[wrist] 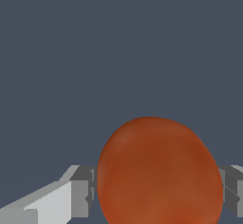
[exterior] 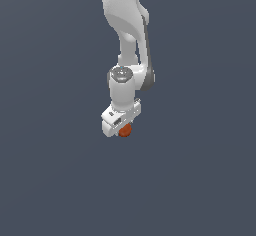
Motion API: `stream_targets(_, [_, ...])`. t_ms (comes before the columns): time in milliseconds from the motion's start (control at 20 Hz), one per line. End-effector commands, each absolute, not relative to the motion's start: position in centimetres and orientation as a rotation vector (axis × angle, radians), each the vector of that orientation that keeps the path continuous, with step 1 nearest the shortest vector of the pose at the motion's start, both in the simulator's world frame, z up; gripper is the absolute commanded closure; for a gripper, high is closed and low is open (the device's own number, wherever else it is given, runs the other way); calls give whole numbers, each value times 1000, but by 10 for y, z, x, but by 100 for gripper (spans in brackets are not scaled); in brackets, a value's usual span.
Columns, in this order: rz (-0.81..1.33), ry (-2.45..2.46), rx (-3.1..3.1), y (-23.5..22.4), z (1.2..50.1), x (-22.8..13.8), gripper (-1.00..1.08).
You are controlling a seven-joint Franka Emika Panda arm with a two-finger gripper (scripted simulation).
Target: Pick up the object and move it to a goal position.
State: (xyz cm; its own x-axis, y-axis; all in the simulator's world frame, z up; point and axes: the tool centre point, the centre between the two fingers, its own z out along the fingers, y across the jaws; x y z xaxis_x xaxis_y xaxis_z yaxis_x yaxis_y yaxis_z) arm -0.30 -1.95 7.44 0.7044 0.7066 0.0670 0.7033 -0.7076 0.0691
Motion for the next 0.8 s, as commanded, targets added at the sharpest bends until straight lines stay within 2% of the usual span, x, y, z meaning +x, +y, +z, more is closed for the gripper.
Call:
stream_targets(0, [224,1173,2836,-30,94,14,108])
stream_targets(400, [590,1116,2687,-75,191,74,108])
stream_targets(750, [852,1060,2546,-109,275,100,108])
